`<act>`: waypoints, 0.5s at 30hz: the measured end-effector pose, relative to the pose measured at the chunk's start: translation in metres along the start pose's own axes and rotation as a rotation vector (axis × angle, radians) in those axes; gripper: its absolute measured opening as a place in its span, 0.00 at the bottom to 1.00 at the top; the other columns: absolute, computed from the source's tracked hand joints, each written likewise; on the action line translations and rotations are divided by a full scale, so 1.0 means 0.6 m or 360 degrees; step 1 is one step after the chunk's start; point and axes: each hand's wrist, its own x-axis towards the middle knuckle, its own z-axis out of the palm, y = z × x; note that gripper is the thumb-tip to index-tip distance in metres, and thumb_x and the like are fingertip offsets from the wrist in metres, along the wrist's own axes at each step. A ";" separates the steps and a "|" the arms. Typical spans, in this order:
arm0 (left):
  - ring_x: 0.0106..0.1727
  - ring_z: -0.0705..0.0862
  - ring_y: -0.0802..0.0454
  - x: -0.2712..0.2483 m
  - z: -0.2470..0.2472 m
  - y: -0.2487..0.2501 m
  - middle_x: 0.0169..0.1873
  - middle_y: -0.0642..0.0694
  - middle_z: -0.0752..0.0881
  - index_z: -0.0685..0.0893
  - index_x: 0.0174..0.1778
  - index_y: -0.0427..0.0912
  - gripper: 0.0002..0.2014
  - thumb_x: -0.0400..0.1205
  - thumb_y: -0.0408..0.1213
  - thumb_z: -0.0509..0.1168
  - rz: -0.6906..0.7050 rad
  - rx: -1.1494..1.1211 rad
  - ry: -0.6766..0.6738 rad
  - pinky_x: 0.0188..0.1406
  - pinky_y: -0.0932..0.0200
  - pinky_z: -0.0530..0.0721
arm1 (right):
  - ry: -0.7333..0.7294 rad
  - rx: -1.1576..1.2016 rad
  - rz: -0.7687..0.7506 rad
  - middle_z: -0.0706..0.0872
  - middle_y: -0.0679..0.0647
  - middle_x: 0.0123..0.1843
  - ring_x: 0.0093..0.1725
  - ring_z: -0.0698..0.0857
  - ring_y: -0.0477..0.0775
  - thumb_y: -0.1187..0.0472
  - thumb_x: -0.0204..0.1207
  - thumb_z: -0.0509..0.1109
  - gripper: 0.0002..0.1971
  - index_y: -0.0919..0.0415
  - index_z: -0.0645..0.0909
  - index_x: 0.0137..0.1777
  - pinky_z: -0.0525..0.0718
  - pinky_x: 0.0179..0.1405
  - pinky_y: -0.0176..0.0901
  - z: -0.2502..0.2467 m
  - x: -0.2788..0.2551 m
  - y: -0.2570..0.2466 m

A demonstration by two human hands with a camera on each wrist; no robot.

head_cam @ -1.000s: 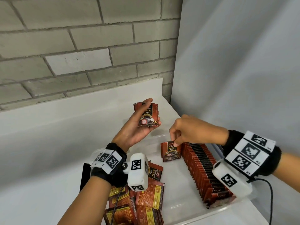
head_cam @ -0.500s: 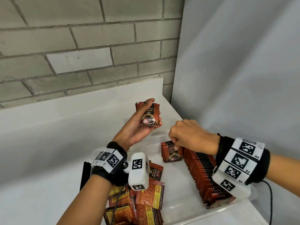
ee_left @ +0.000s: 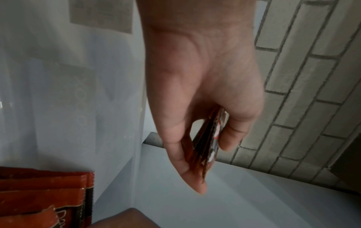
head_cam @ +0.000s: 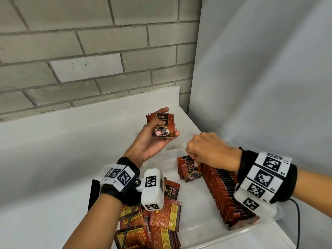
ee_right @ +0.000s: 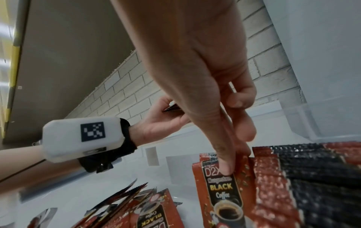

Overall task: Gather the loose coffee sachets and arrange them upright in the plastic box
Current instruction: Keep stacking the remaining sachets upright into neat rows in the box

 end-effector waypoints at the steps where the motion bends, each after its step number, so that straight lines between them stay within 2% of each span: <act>1: 0.38 0.83 0.45 0.000 0.000 0.000 0.44 0.36 0.80 0.82 0.59 0.44 0.19 0.74 0.28 0.61 0.0001 0.0002 -0.0003 0.41 0.50 0.87 | 0.0006 0.0007 0.0002 0.85 0.56 0.52 0.53 0.83 0.56 0.56 0.75 0.74 0.10 0.60 0.82 0.50 0.61 0.25 0.36 0.000 0.000 0.000; 3: 0.39 0.83 0.45 -0.001 0.000 0.000 0.44 0.37 0.80 0.83 0.59 0.44 0.19 0.73 0.28 0.61 0.0004 0.0004 -0.0010 0.41 0.50 0.87 | 0.0015 0.0029 0.0016 0.85 0.55 0.51 0.52 0.83 0.57 0.55 0.75 0.73 0.09 0.60 0.83 0.50 0.63 0.26 0.38 0.001 0.000 0.002; 7: 0.44 0.81 0.45 -0.001 0.001 -0.001 0.47 0.38 0.80 0.83 0.57 0.45 0.19 0.72 0.27 0.62 0.0016 0.0046 -0.0004 0.43 0.49 0.88 | 0.0031 0.0069 0.0048 0.85 0.55 0.52 0.52 0.83 0.57 0.55 0.76 0.72 0.09 0.59 0.84 0.50 0.61 0.25 0.37 0.002 0.001 0.003; 9: 0.45 0.80 0.46 -0.001 0.001 -0.002 0.48 0.39 0.81 0.83 0.57 0.46 0.18 0.75 0.25 0.61 0.0027 0.0085 0.0006 0.43 0.49 0.88 | 0.0017 0.0065 0.0048 0.85 0.55 0.53 0.53 0.83 0.57 0.54 0.76 0.73 0.10 0.59 0.84 0.52 0.63 0.28 0.39 0.002 0.001 0.003; 12: 0.44 0.83 0.49 0.000 0.001 -0.003 0.47 0.42 0.83 0.83 0.57 0.47 0.18 0.78 0.23 0.59 0.0040 0.0134 -0.0002 0.44 0.49 0.88 | -0.0007 0.0083 0.0048 0.85 0.55 0.54 0.54 0.83 0.57 0.53 0.75 0.73 0.11 0.58 0.85 0.52 0.62 0.27 0.37 0.002 0.003 0.004; 15: 0.43 0.86 0.49 0.000 0.000 -0.003 0.45 0.42 0.85 0.83 0.57 0.49 0.20 0.74 0.24 0.62 0.0033 0.0168 -0.0036 0.42 0.52 0.88 | -0.0013 0.0185 0.0066 0.85 0.52 0.50 0.48 0.82 0.54 0.52 0.73 0.75 0.10 0.56 0.87 0.50 0.62 0.27 0.36 0.001 0.001 0.010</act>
